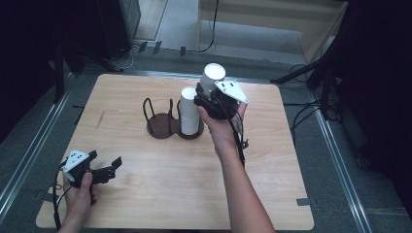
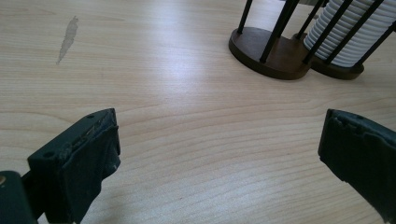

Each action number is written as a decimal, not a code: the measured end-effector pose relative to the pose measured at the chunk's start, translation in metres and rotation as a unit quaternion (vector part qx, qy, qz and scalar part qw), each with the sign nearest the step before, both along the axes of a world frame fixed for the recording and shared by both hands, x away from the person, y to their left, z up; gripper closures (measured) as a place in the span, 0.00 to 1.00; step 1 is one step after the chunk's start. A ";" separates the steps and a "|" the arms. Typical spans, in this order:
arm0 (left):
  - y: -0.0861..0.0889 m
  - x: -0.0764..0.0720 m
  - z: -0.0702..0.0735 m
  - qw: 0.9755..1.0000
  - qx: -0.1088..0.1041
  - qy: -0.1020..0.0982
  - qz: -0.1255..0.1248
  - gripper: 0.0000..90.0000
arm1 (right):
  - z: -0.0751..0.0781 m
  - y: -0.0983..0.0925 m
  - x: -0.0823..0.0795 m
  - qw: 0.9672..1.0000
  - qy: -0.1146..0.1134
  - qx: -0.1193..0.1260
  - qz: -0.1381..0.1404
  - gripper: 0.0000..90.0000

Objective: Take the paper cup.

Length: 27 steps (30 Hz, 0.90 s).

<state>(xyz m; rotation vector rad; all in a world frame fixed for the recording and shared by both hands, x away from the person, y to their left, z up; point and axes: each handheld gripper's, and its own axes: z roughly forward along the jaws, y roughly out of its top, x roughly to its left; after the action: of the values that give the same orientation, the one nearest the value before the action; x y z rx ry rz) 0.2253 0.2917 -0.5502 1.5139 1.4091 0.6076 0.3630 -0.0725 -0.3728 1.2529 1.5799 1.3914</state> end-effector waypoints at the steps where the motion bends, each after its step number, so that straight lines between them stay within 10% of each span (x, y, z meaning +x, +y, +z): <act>1: 0.000 0.000 0.000 1.000 0.000 0.000 0.000 0.00 | 0.000 0.000 0.000 1.000 0.000 0.000 0.000 0.30; 27: -0.001 0.001 0.000 1.000 0.004 0.000 0.001 0.00 | -0.049 -0.071 -0.048 0.999 0.017 -0.013 -0.044 0.29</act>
<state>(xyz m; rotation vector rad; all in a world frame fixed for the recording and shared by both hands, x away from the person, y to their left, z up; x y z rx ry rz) 0.2260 0.2909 -0.5504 1.5191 1.4095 0.6162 0.3151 -0.1439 -0.4214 1.3221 1.5422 1.2979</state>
